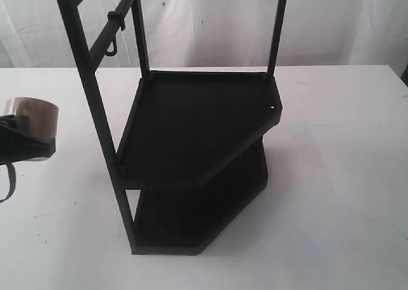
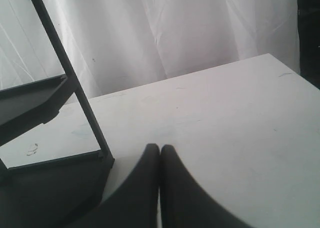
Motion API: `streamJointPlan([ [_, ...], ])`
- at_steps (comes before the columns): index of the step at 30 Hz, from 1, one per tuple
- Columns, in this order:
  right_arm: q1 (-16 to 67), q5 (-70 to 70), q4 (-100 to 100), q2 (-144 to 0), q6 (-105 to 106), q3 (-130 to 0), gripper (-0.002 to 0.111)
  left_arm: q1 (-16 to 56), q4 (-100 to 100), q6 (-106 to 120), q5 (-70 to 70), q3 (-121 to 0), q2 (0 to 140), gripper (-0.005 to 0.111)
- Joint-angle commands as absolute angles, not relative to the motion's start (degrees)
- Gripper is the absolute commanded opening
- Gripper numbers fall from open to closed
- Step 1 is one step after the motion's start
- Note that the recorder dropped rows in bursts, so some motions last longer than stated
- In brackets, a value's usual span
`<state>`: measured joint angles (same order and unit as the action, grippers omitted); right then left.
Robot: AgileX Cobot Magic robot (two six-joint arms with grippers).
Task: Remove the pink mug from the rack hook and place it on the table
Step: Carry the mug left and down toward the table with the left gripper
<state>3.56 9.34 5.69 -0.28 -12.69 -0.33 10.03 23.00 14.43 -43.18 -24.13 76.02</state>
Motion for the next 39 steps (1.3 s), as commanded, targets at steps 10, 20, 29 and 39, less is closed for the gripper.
streamJointPlan([
  [10, 3.50, 9.14, 5.55, 0.00, -12.92, 0.00, 0.000, 9.84, 17.62, 11.31, -57.42, -33.21, 95.59, 0.000],
  [20, 3.50, 9.14, 5.55, 0.00, -12.92, 0.00, 0.000, 9.84, 16.01, 7.26, -63.76, -32.63, 103.21, 0.000],
  [29, 3.50, 9.14, 5.55, 0.00, -12.92, 0.00, 0.000, 9.84, 15.76, 1.64, -67.24, -25.51, 103.21, 0.000],
  [39, 3.50, 9.14, 5.55, 0.00, -12.92, 0.00, 0.000, 9.84, 15.65, -0.37, -69.32, -21.43, 103.21, 0.000],
])
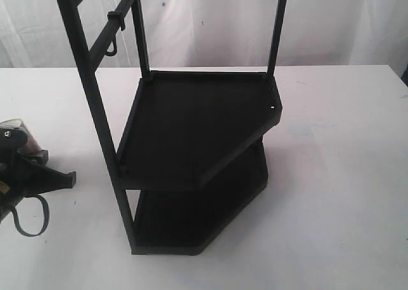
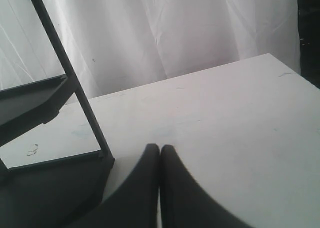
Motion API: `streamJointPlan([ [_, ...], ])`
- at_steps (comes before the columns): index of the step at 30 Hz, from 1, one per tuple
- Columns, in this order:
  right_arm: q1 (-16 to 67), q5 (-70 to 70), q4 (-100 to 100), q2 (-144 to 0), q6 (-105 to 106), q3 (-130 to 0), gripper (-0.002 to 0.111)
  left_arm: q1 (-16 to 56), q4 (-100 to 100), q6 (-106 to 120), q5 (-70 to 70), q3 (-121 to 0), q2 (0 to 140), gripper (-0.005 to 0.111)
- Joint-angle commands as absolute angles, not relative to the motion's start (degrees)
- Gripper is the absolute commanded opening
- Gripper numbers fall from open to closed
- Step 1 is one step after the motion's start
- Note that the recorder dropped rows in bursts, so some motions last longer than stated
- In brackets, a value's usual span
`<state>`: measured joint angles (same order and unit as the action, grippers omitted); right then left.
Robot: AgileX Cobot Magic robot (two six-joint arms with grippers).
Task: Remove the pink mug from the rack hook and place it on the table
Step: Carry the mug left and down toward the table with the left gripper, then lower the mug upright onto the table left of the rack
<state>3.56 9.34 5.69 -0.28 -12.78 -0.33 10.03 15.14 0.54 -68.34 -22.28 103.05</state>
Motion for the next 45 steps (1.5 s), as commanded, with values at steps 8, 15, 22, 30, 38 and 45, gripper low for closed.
streamJointPlan([
  [8, 3.50, 9.14, 5.55, 0.00, -12.92, 0.00, 0.000, 9.84, 13.39, 0.00, -69.96, -21.43, 103.21, 0.000],
  [15, 3.50, 9.14, 5.55, 0.00, -12.92, 0.00, 0.000, 9.84, 8.84, 0.47, -67.20, -21.43, 103.21, 0.000],
  [22, 3.50, 9.14, 5.55, 0.00, -12.92, 0.00, 0.000, 9.84, 8.21, -1.86, -64.57, -21.43, 103.30, 0.000],
  [30, 3.50, 9.14, 5.55, 0.00, -12.92, 0.00, 0.000, 9.84, 7.30, -5.13, -63.12, -21.43, 103.30, 0.040],
  [38, 3.50, 9.14, 5.55, 0.00, -12.92, 0.00, 0.000, 9.84, 6.79, -5.22, -63.65, -21.43, 103.30, 0.047],
  [45, 3.50, 9.14, 5.55, 0.00, -12.92, 0.00, 0.000, 9.84, 6.79, -5.78, -63.61, -20.46, 103.02, 0.047],
])
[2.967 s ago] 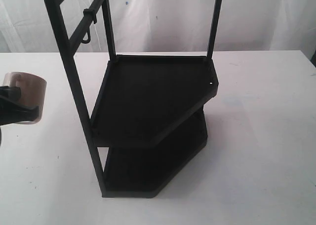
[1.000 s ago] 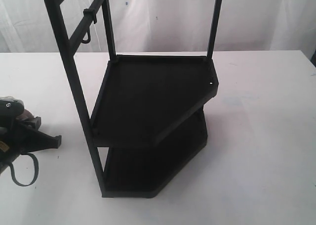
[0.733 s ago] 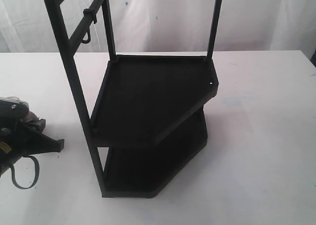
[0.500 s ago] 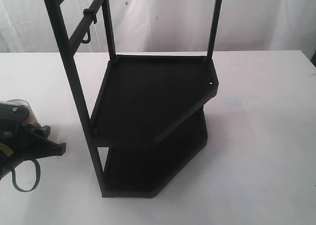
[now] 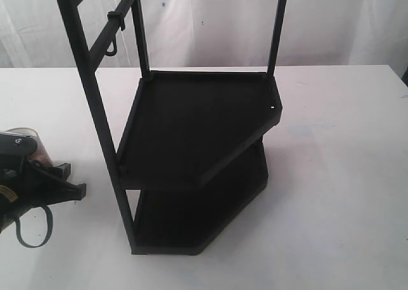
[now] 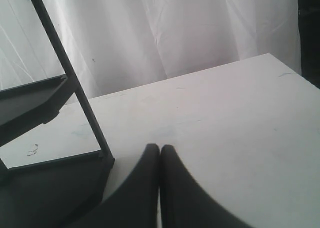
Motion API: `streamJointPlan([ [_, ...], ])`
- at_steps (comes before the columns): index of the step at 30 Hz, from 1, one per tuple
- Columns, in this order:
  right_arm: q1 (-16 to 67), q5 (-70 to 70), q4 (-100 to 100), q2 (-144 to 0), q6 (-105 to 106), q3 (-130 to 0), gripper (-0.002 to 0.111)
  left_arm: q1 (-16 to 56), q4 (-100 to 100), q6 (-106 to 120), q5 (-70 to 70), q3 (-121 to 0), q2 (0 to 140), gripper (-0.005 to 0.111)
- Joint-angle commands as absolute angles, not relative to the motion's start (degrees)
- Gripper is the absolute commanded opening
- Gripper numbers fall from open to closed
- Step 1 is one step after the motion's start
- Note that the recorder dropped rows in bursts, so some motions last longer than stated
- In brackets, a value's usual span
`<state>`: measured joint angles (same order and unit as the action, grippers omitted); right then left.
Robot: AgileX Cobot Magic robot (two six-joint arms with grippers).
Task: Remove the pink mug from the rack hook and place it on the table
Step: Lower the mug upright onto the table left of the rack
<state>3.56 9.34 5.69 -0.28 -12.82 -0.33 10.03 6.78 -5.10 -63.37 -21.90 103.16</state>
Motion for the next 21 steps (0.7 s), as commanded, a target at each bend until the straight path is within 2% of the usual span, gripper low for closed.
streamJointPlan([
  [1, 3.50, 9.14, 5.55, 0.00, -13.02, 0.00, 0.000, 9.84, 6.99, -5.78, -63.47, -20.10, 102.66, 0.047],
  [13, 3.50, 9.14, 5.55, 0.00, -13.71, 0.00, 0.000, 9.84, 8.32, -5.78, -60.77, -17.79, 96.64, 0.048],
  [18, 3.50, 9.14, 5.55, 0.00, -13.71, 0.00, 0.000, 9.84, 8.32, -7.52, -57.34, -17.70, 95.27, 0.058],
  [21, 3.50, 9.14, 5.55, 0.00, -13.71, 0.00, 0.000, 9.84, 7.76, -8.24, -56.28, -17.09, 93.73, 0.059],
])
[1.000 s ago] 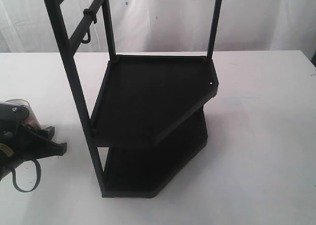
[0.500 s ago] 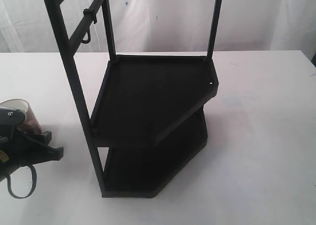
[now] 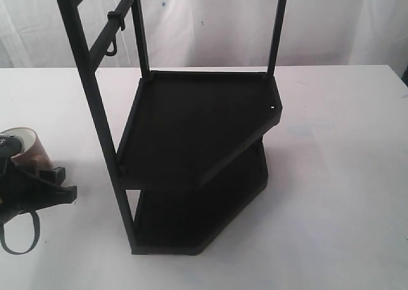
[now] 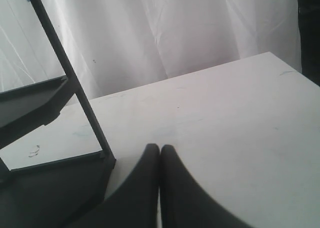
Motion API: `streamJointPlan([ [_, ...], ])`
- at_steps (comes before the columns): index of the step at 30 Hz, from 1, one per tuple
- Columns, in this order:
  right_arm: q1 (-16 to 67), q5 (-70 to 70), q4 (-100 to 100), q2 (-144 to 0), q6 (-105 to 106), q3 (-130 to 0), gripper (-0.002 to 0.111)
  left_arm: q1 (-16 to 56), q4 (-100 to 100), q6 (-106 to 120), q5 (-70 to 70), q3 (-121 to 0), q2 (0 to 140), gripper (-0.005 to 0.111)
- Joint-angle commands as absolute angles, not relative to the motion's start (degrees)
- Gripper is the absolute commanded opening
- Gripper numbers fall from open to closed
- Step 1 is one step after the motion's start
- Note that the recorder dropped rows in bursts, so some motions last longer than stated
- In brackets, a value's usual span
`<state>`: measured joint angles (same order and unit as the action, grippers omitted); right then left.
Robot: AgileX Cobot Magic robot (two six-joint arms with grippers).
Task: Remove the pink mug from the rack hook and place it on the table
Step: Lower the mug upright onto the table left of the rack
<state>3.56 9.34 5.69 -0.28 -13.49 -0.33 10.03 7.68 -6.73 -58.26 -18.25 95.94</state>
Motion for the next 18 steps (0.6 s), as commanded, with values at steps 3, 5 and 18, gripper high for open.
streamJointPlan([
  [3, 3.50, 9.14, 5.55, 0.00, -13.71, 0.00, 0.000, 9.84, 7.20, -9.19, -55.87, -15.93, 91.13, 0.059],
  [5, 3.50, 9.14, 5.55, 0.00, -13.71, 0.00, 0.000, 9.84, 7.20, -9.44, -55.22, -15.16, 89.23, 0.059],
  [18, 3.50, 9.14, 5.55, 0.00, -13.71, 0.00, 0.000, 9.84, 6.45, -11.81, -40.92, -12.60, 60.24, 0.053],
])
